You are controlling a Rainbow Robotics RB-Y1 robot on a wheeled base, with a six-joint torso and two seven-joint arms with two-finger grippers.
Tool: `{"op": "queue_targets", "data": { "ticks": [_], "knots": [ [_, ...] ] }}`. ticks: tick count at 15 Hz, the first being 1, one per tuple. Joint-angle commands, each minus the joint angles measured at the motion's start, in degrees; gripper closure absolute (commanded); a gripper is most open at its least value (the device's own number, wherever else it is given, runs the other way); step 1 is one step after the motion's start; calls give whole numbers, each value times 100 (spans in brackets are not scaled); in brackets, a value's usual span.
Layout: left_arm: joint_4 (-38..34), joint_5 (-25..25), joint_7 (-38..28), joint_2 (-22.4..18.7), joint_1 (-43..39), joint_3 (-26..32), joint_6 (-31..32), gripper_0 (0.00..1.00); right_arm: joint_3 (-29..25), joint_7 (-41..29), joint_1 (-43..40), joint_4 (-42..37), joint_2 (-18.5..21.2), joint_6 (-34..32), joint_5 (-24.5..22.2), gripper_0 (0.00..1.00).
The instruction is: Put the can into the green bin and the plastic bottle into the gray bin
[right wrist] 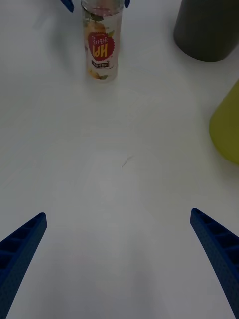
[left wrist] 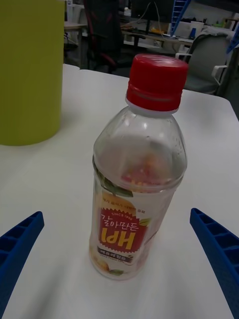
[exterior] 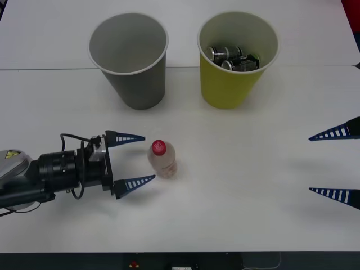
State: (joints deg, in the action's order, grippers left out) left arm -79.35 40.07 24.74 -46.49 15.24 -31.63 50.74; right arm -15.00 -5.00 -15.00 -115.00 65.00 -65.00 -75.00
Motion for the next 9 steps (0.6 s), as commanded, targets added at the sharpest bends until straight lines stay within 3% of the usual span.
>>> {"op": "queue_targets", "data": {
  "ticks": [1, 7, 8, 9],
  "knots": [
    [-1, 1, 31, 141, 172, -264, -301, 0, 0, 0, 0, 0, 0, 0, 0, 0],
    [-1, 63, 66, 404, 357, -590, -767, 0, 0, 0, 0, 0, 0, 0, 0, 0],
    [-1, 89, 66, 404, 365, -590, -785, 6, 0, 0, 0, 0, 0, 0, 0, 0],
    [-1, 89, 66, 404, 365, -598, -785, 75, 0, 0, 0, 0, 0, 0, 0, 0]
  ]
}}
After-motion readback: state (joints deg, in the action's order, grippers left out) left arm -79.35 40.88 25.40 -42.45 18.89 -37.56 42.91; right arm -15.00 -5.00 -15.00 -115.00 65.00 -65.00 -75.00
